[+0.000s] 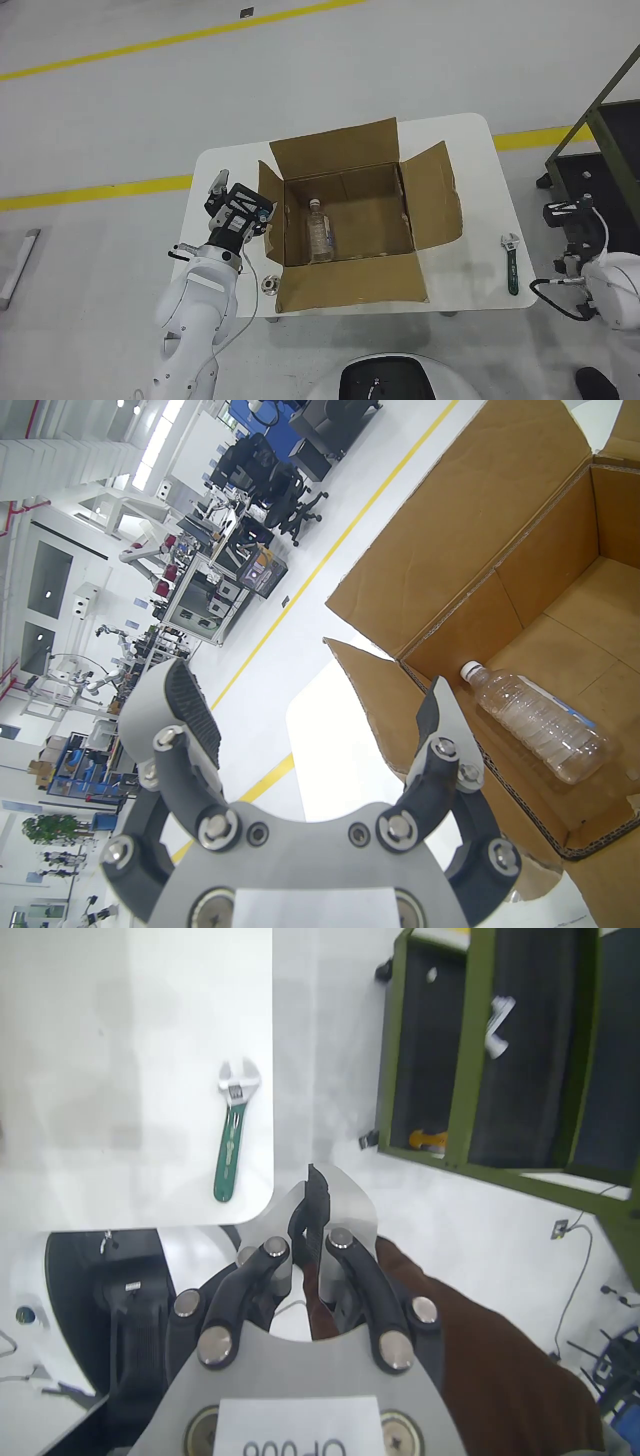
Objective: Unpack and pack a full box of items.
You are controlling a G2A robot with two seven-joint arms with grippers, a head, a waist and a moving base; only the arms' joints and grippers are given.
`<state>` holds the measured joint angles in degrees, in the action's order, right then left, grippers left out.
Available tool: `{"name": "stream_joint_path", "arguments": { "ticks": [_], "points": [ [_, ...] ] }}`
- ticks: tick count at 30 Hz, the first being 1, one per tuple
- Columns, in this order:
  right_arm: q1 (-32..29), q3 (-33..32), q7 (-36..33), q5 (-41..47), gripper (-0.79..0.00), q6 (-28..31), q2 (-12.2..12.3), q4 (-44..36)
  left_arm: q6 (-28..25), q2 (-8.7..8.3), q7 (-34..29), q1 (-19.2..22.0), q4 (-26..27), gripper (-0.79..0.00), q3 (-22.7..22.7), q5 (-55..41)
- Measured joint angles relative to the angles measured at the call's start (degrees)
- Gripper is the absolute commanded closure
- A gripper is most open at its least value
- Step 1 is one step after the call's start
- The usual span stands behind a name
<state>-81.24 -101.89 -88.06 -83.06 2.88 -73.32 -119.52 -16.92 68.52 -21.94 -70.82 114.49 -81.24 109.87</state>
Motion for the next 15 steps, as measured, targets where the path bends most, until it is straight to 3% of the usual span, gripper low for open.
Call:
{"name": "stream_joint_path", "arguments": {
  "ticks": [4, 15],
  "points": [
    [-0.5, 1.4, 0.1, 1.8, 0.000, -1.1, 0.0, 4.4, 0.0, 0.00, 0.0, 0.0, 0.0, -0.785, 0.0, 0.0],
    [-0.6, 2.0, 1.2, 0.8, 0.000, -0.4, 0.0, 6.4, 0.0, 0.00, 0.0, 0.0, 0.0, -0.785, 0.0, 0.0]
  ]
}}
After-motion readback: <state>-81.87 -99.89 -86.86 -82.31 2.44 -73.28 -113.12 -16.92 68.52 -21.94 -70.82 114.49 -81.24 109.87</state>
